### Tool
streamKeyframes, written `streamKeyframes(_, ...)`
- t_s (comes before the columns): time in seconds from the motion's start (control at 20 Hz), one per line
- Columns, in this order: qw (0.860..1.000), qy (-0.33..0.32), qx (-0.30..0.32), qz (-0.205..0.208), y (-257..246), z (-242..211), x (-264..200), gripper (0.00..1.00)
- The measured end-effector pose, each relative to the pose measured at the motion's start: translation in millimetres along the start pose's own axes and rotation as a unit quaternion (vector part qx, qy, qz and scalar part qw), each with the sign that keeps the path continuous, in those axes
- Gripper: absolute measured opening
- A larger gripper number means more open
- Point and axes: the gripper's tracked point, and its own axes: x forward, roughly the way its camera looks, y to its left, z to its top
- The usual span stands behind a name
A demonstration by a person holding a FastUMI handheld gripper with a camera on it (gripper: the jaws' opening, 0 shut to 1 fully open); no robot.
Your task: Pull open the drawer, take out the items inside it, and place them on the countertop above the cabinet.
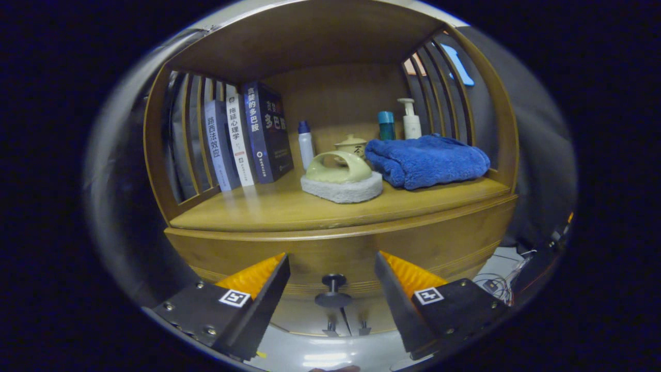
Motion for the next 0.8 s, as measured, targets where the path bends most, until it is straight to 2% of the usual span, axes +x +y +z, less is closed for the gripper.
streamKeyframes(0.4, 0.993, 0.011, -0.113, -0.016, -82.1, 1.1, -67.3, 1.0)
streamKeyframes(0.65, 0.982, 0.066, -0.177, -0.028, -168.8, -40.6, -94.0, 0.97)
streamKeyframes(0.8, 0.978, 0.076, -0.191, -0.027, -210.3, -50.4, -103.6, 0.97)
